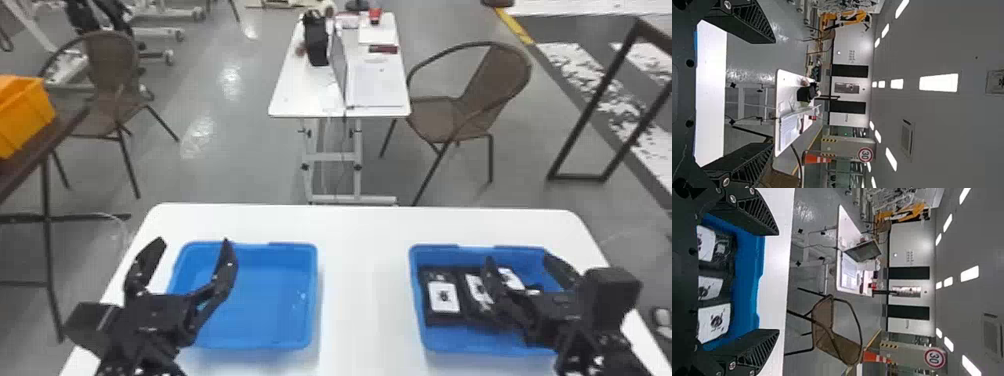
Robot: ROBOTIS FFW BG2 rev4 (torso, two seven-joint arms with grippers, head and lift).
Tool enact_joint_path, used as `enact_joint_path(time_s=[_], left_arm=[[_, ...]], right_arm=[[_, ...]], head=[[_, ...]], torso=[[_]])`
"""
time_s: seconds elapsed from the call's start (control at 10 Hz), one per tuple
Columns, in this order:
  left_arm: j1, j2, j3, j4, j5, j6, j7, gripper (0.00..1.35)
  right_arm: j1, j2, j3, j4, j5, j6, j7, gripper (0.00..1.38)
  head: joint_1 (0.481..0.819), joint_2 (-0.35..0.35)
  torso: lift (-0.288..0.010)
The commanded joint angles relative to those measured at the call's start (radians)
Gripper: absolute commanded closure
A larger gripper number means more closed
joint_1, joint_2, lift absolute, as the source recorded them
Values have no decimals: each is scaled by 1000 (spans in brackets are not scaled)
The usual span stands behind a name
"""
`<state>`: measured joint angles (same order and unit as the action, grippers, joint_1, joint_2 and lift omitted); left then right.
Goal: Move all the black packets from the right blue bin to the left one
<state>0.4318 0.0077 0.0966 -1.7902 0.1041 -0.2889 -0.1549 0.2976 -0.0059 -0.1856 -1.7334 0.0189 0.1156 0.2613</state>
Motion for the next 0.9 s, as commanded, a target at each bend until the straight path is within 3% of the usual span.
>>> enact_joint_path(time_s=[0.0,0.2,0.3,0.8], left_arm=[[-1,-10,0,5,3,-6,0,90],[1,-10,3,9,5,-9,-3,90],[1,-10,8,12,6,-10,-12,90],[-4,-10,18,23,6,-1,-45,90]], right_arm=[[-41,-36,-37,84,-2,24,1,144],[-89,-89,-38,198,-33,62,1,144],[-120,-100,-43,270,-57,65,3,144],[-313,-121,-43,583,-39,64,45,139]], head=[[695,-25],[695,-68],[695,-85],[695,-105]], torso=[[0],[0],[0],[0]])
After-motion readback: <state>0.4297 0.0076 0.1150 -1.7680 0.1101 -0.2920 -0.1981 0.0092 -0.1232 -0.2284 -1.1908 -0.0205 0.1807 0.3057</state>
